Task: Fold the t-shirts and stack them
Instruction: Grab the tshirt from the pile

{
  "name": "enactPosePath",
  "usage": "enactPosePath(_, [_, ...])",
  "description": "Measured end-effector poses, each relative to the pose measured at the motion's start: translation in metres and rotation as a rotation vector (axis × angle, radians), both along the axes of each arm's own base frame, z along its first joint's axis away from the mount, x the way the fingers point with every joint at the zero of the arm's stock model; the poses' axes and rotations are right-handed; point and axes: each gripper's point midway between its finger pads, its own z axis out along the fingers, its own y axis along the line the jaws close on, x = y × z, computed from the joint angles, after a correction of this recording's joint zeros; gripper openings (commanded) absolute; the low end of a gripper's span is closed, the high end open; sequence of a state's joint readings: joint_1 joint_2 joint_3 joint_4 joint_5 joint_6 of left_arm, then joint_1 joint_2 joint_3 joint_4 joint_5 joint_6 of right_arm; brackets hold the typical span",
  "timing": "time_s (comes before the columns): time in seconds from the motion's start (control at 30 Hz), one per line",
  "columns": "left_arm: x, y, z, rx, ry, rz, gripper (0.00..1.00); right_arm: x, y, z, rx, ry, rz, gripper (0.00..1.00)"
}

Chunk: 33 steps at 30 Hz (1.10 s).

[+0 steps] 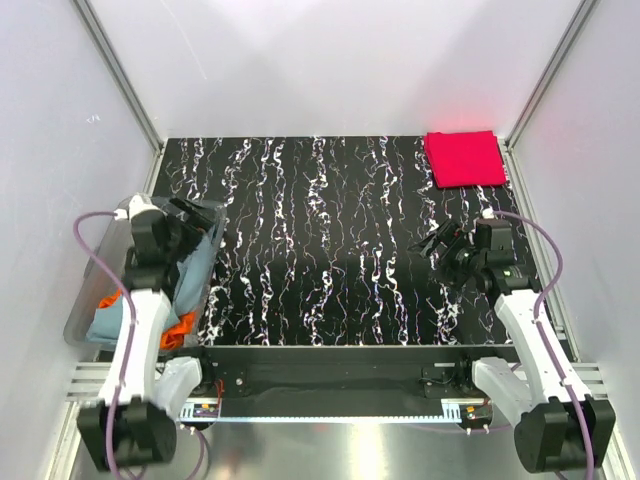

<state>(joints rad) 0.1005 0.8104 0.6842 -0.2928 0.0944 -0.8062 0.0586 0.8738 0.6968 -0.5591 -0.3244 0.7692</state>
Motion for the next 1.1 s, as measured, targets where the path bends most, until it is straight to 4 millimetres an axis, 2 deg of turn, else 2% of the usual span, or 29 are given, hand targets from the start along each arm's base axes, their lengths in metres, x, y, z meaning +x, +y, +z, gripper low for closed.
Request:
enactPosePath(0.13, [0.024,0.034,-0.020,-0.018,0.135,0.107,0.99,-0.008,0.011,-0.009,0.046,0.063,0.064,1.00])
enactPosePath(0.2, [0.036,0.061,-0.027,-0.054,0.174,0.183,0.99,-0.012,0.014,-0.015,0.060,0.086,0.081,1.00])
enactPosePath(0.3, [0.055,0.101,-0.047,-0.086,0.272,0.272,0.89,-0.016,0.015,-0.026,0.062,0.123,0.098,1.00])
enactPosePath(0.4, [0.078,0.117,-0.066,-0.075,0.357,0.277,0.79,-0.017,0.016,-0.032,0.055,0.141,0.122,1.00])
enactPosePath(0.43, [0.080,0.118,-0.071,-0.070,0.383,0.270,0.71,-0.017,0.016,-0.033,0.052,0.143,0.130,1.00])
enactPosePath(0.57, [0.093,0.121,-0.090,-0.005,0.485,0.225,0.66,-0.016,0.016,-0.035,0.036,0.143,0.150,1.00])
enactPosePath(0.63, [0.097,0.117,-0.101,0.038,0.534,0.199,0.66,-0.013,0.015,-0.035,0.027,0.143,0.156,1.00])
enactPosePath(0.8, [0.101,0.089,-0.136,0.093,0.651,0.111,0.73,-0.010,0.013,-0.042,0.006,0.165,0.168,1.00])
enactPosePath(0.87, [0.104,0.080,-0.150,0.099,0.687,0.085,0.72,-0.010,0.012,-0.046,0.001,0.179,0.167,1.00])
enactPosePath(0.93, [0.104,0.077,-0.163,0.100,0.727,0.076,0.59,-0.009,0.010,-0.049,-0.002,0.188,0.160,1.00])
enactPosePath(1.0, [0.101,0.078,-0.173,0.103,0.760,0.078,0.39,-0.009,0.009,-0.050,-0.005,0.191,0.156,1.00])
enactPosePath(1.03, [0.099,0.079,-0.175,0.107,0.777,0.079,0.21,-0.009,0.008,-0.050,-0.007,0.192,0.152,1.00])
enactPosePath(1.1, [0.096,0.082,-0.173,0.121,0.798,0.078,0.05,-0.008,0.007,-0.050,-0.009,0.192,0.148,1.00])
